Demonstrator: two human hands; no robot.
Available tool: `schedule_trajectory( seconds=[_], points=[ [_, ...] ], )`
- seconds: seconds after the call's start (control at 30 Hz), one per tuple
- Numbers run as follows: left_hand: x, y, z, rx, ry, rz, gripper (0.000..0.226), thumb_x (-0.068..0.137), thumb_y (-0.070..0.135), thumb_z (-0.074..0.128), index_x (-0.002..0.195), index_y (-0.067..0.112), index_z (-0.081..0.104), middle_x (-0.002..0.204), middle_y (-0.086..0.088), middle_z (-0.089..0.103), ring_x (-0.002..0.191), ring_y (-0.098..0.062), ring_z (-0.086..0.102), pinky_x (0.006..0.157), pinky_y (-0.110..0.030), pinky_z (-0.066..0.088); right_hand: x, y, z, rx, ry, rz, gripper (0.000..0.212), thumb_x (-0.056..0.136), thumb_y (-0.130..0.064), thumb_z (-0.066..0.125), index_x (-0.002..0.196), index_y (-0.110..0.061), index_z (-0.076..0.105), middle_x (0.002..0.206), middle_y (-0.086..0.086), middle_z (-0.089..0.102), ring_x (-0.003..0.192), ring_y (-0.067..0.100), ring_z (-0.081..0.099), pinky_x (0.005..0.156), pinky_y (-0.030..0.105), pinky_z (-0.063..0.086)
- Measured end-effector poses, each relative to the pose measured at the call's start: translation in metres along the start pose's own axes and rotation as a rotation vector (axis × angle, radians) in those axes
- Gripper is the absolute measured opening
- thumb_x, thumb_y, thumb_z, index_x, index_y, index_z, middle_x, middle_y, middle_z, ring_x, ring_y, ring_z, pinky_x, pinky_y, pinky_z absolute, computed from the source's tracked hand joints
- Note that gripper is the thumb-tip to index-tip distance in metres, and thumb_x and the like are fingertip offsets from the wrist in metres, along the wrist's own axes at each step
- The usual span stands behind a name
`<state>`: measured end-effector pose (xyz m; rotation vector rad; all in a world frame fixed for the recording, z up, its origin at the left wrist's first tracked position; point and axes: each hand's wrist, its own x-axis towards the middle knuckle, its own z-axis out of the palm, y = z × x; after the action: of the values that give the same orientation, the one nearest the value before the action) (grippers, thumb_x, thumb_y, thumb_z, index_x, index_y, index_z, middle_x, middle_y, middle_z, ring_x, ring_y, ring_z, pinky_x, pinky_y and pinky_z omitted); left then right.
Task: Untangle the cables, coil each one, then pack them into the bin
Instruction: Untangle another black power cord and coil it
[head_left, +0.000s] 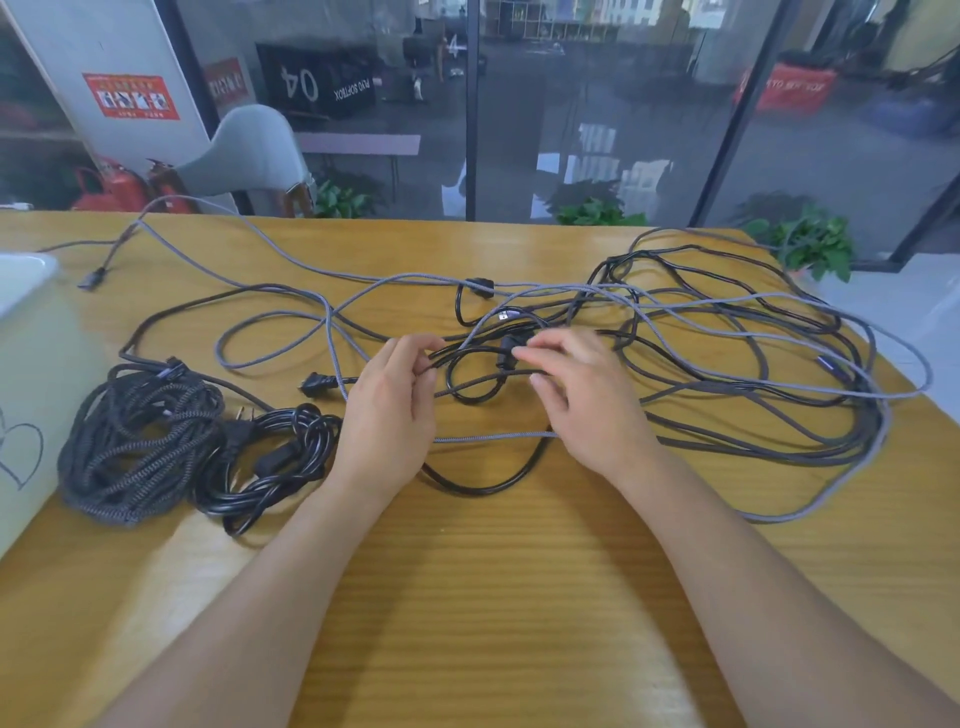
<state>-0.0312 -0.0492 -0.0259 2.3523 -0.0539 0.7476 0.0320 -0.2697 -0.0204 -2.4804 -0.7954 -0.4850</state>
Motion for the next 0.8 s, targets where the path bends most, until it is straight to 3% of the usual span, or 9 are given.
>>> schedule_trajectory(
  seconds=[0.1, 0.2, 0.3, 0.4, 0.5, 0.57, 0.67, 0.8],
  points=[
    [0.0001, 0.0003, 0.0003, -0.009, 0.017, -0.017, 0.030, 0.104, 0.007, 0.052, 0.131, 0.017, 0.060, 0.098, 0.010, 0.052, 0.090, 0.002, 0.048, 0.080, -0.024, 0.041, -0.0037, -0.0050, 0.0044, 0.036, -0.217, 0.076, 0.058, 0.108, -0.020, 0.053, 0.161, -0.025, 0.033, 0.150, -0.003, 0.053, 0.138, 0.016, 0.045, 0.115, 0.038, 0.040],
    [-0.0001, 0.0000, 0.0006, -0.023, 0.046, -0.005, 0.030, 0.105, 0.007, 0.050, 0.132, 0.015, 0.061, 0.102, 0.010, 0.052, 0.093, 0.008, 0.048, 0.081, -0.024, 0.042, -0.0015, -0.0031, 0.0054, 0.066, -0.209, 0.125, 0.062, 0.109, -0.028, 0.048, 0.164, -0.035, 0.020, 0.115, -0.007, 0.063, 0.109, 0.017, 0.053, 0.097, 0.036, 0.046],
    [-0.0007, -0.0014, -0.0007, -0.054, 0.025, 0.027, 0.029, 0.106, 0.008, 0.051, 0.130, 0.016, 0.066, 0.107, 0.010, 0.056, 0.092, 0.002, 0.050, 0.081, -0.027, 0.047, -0.0015, -0.0058, 0.0062, 0.013, -0.243, 0.095, 0.049, 0.110, -0.035, 0.042, 0.159, -0.036, 0.035, 0.103, -0.013, 0.060, 0.101, 0.012, 0.049, 0.103, 0.037, 0.041],
    [-0.0028, 0.0017, -0.0024, -0.071, -0.039, 0.087, 0.026, 0.103, 0.008, 0.056, 0.122, 0.019, 0.070, 0.103, 0.012, 0.059, 0.090, -0.005, 0.055, 0.075, -0.026, 0.049, -0.0018, -0.0064, 0.0008, 0.121, -0.231, 0.166, 0.036, 0.111, -0.037, 0.037, 0.141, -0.032, 0.056, 0.097, -0.020, 0.060, 0.103, 0.011, 0.049, 0.102, 0.036, 0.037],
    [-0.0041, 0.0055, -0.0049, -0.104, -0.102, 0.082, 0.019, 0.098, 0.015, 0.062, 0.112, 0.022, 0.073, 0.094, 0.010, 0.061, 0.086, -0.012, 0.057, 0.068, -0.025, 0.047, -0.0027, -0.0070, 0.0005, 0.137, -0.242, 0.159, 0.038, 0.112, -0.040, 0.032, 0.137, -0.035, 0.060, 0.086, -0.025, 0.056, 0.102, 0.011, 0.048, 0.099, 0.033, 0.034],
    [-0.0043, 0.0067, -0.0063, -0.168, -0.145, 0.043, 0.017, 0.098, 0.022, 0.060, 0.105, 0.024, 0.076, 0.088, 0.009, 0.063, 0.080, -0.013, 0.057, 0.065, -0.022, 0.043, -0.0031, -0.0054, 0.0026, 0.145, -0.243, 0.172, 0.040, 0.111, -0.043, 0.031, 0.127, -0.036, 0.066, 0.091, -0.018, 0.065, 0.101, 0.011, 0.050, 0.099, 0.033, 0.034],
    [-0.0039, 0.0075, -0.0073, -0.254, -0.165, -0.059, 0.024, 0.105, 0.029, 0.056, 0.095, 0.026, 0.078, 0.082, 0.005, 0.068, 0.071, -0.011, 0.057, 0.062, -0.024, 0.043, -0.0041, -0.0070, 0.0046, 0.173, -0.216, 0.192, 0.033, 0.110, -0.043, 0.037, 0.109, -0.032, 0.068, 0.093, -0.009, 0.069, 0.096, 0.012, 0.051, 0.096, 0.030, 0.034],
    [-0.0032, 0.0057, -0.0053, -0.164, -0.157, -0.133, 0.019, 0.105, 0.028, 0.055, 0.111, 0.028, 0.073, 0.083, 0.014, 0.067, 0.062, 0.003, 0.055, 0.060, -0.019, 0.041, -0.0033, -0.0119, -0.0009, 0.428, -0.140, 0.261, 0.015, 0.105, -0.030, 0.055, 0.099, -0.026, 0.067, 0.096, -0.010, 0.067, 0.098, 0.008, 0.055, 0.088, 0.021, 0.040]
  ],
)
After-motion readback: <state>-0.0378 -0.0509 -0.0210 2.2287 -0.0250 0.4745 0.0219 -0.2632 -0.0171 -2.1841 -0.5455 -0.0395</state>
